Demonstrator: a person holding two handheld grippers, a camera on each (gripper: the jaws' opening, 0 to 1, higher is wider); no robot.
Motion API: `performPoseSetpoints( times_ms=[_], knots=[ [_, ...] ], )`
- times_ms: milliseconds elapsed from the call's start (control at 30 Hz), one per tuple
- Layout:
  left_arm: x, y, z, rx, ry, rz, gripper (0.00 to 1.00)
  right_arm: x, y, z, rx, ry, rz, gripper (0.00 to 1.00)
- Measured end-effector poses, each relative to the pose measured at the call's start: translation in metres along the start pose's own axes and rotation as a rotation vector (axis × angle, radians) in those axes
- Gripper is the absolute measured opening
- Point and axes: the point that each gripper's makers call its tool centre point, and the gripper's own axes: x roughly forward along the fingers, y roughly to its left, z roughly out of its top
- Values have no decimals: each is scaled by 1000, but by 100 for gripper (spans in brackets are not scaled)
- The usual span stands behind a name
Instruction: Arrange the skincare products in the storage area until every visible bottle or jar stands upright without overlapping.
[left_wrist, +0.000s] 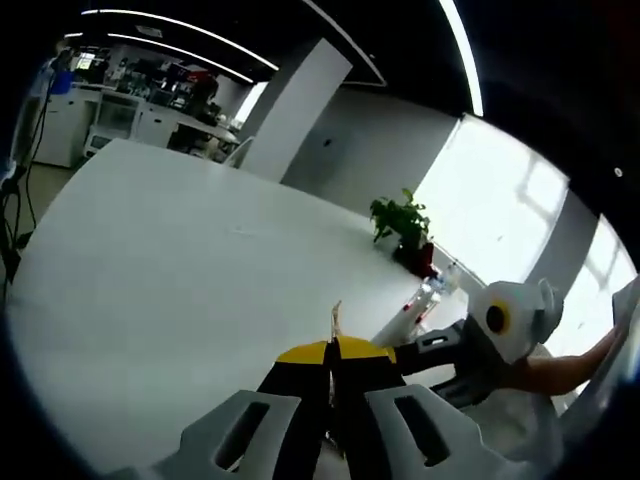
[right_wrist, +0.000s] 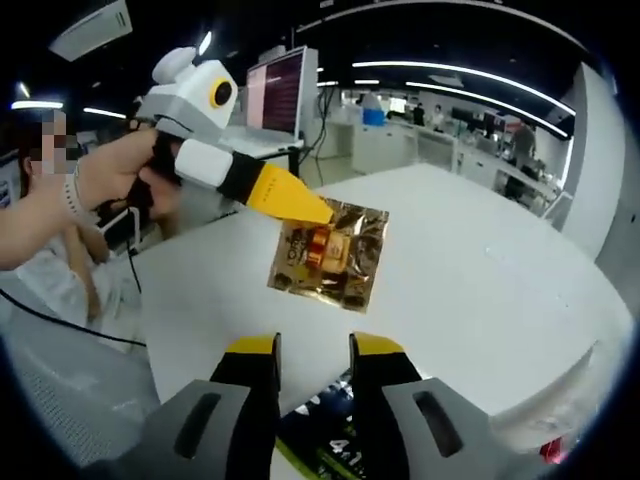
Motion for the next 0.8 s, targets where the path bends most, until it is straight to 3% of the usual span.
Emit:
performPoseSetpoints(
  times_ms=[300,600,800],
  knots=[
    [-15,-30,4,10,-44,-56,0,-33,9,3,129,-88,44,29],
    [-18,-56,-2,10,-53,-118,0,-56,16,8,177,-131,91,33],
    [-22,-70,-2,-3,-64,-161,0,-77,9,19,318,-225,115,28]
  ],
)
